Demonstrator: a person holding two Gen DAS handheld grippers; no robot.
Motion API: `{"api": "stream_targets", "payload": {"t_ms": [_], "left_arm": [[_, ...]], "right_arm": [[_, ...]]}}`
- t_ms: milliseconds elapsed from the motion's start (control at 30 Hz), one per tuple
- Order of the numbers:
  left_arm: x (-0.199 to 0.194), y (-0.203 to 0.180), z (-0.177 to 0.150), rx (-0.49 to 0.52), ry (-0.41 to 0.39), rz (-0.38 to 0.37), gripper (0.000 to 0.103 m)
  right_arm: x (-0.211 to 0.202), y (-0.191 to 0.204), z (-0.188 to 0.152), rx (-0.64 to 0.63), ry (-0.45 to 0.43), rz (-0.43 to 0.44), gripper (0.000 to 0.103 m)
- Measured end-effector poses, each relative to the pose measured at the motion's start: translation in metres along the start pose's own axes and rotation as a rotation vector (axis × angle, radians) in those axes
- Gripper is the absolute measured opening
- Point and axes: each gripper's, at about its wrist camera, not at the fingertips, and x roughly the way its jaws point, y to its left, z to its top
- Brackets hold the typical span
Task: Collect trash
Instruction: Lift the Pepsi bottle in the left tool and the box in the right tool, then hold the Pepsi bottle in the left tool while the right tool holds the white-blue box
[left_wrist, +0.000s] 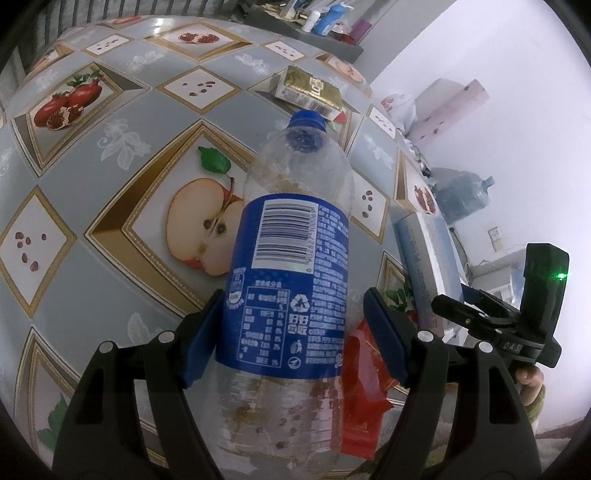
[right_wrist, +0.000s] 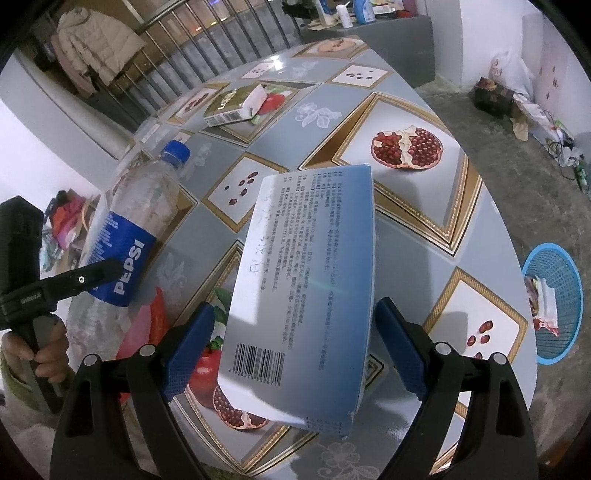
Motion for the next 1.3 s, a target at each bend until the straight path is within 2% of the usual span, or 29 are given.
{"api": "stream_targets", "payload": {"t_ms": [467,700,1300], "left_arm": [[-0.0006,-0.0039,0.0014,0.006,-0.005,0.000,0.069],[-0.0011,-0.0067,0.0022,0.023,-0.011,0.001,0.058],[-0.0082,-0.0019,0.0015,0.003,-0.048,0.005,0.058]], "right_arm": [[-0.0023,-0.0018,-0.0016,0.008,-0.008,0.015,0.086],[-0.0025,-0.0029,-0.0018,0.009,-0.011,0.021,0.086],[-0.0027,-0.0032,-0.0026,0.010,-0.014,0.024,0.086]]}}
